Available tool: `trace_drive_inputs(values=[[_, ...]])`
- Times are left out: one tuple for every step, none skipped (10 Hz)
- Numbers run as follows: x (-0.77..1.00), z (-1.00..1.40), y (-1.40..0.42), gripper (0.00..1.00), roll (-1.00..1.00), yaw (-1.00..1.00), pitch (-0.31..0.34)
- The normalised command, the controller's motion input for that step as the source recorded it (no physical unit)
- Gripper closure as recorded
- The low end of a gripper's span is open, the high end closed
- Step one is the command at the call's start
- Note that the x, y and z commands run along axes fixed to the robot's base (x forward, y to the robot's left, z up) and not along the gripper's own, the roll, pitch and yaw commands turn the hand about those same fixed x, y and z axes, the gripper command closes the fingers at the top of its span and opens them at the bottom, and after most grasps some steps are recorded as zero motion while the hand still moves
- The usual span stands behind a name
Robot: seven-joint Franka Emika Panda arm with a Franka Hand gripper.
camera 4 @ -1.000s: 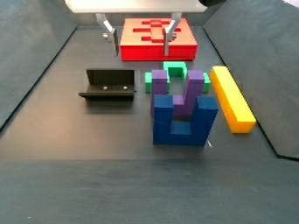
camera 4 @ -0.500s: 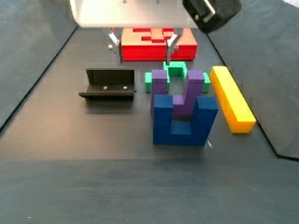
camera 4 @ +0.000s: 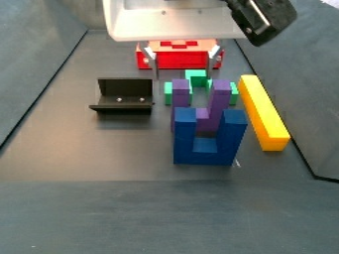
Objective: Pick up the purple object. Move up. Move to above the board. Insert the purple object.
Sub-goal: Pick up the purple object.
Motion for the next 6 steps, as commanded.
trace_drive_inputs(values=[[0.25, -0.15, 0.14, 0.00, -0.01, 0.06, 0.000], [0.28, -0.14, 0.23, 0.00, -0.05, 0.06, 0.020], [0.24, -0.16, 0.23, 0.00, -0.02, 0.06, 0.027], [0.00, -0.35, 0.09, 0.00, 0.00, 0.06, 0.000], [0.00, -0.36, 0.00, 0.00, 0.03, 0.03, 0.000], [0.00, -0.27, -0.22, 0.00, 0.10, 0.03, 0.000]])
